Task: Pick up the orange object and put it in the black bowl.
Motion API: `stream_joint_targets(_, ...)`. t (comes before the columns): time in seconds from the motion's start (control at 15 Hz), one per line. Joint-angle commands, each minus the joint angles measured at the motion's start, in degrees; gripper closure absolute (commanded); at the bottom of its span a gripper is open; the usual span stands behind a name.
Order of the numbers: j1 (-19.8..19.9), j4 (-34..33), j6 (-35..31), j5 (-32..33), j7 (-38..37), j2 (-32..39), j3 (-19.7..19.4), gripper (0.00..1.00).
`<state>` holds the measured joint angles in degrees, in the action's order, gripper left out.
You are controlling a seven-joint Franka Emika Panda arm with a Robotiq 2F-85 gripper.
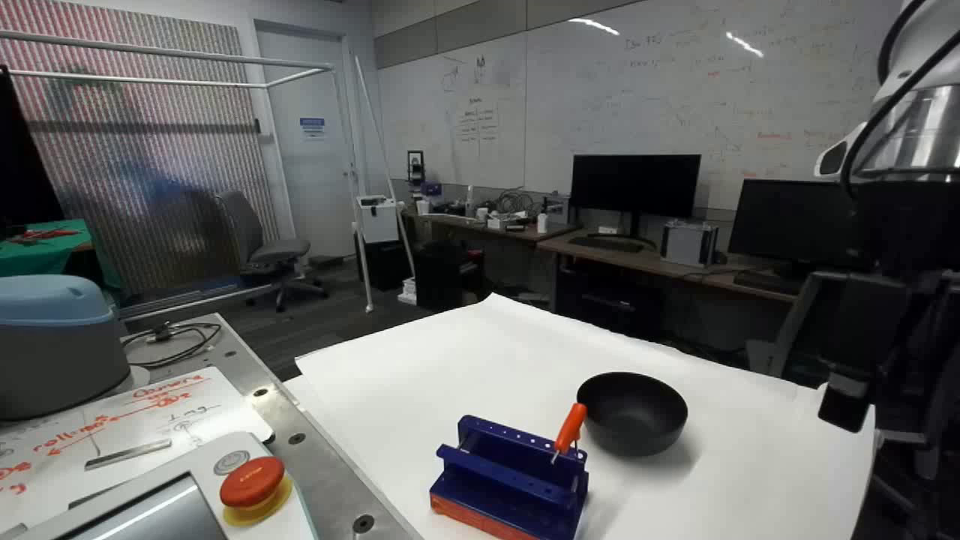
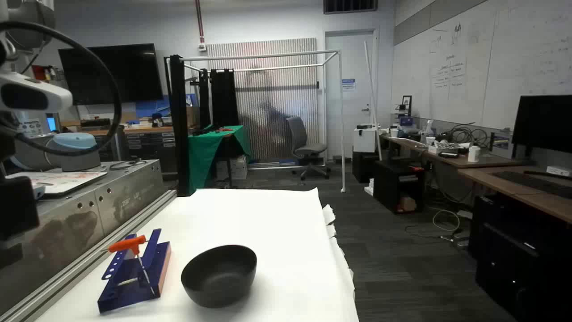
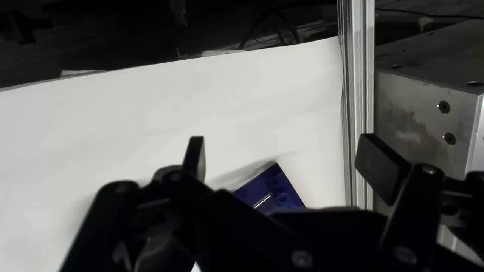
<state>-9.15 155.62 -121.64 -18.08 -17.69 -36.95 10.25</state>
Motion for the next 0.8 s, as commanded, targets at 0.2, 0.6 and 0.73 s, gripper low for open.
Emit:
stream_joint_targets(0.2, 0.17, -0.29, 0.18, -0.05, 0.07, -0.18, 0.11, 0.0)
stream_joint_targets(0.6, 7.39, -12.26, -3.82, 7.15, -24.89, 15.34, 10.16, 0.0)
stream_joint_targets(0.73, 8.64, -17.6, -2.99, 12.26, -31.8, 21.44, 11.68, 0.0)
